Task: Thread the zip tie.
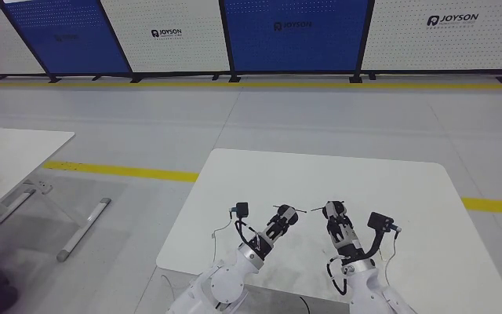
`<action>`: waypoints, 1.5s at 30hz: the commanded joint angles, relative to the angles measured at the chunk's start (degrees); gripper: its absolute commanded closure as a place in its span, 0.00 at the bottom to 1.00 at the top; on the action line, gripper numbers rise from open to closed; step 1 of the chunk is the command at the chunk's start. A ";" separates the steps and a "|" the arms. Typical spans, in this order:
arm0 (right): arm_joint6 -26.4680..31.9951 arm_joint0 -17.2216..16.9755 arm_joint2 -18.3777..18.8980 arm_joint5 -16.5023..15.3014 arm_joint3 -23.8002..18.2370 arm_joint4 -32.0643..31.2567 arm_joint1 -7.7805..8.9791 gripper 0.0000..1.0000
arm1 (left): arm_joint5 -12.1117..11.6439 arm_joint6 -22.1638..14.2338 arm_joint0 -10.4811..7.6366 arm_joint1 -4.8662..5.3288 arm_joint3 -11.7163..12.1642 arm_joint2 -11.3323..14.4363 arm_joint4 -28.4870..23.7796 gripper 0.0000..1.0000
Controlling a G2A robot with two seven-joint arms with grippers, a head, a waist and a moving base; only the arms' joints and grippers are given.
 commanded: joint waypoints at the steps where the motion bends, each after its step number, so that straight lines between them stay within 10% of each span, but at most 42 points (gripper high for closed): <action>1: 0.31 -0.35 -0.07 -0.22 -0.20 -0.05 -0.04 1.00 | 0.06 -0.51 0.00 -0.02 0.03 0.18 -0.33 1.00; 45: 4.22 -0.74 1.85 -0.86 1.37 -0.45 -2.02 1.00 | 0.06 -0.51 0.00 -0.02 0.03 0.18 -0.33 1.00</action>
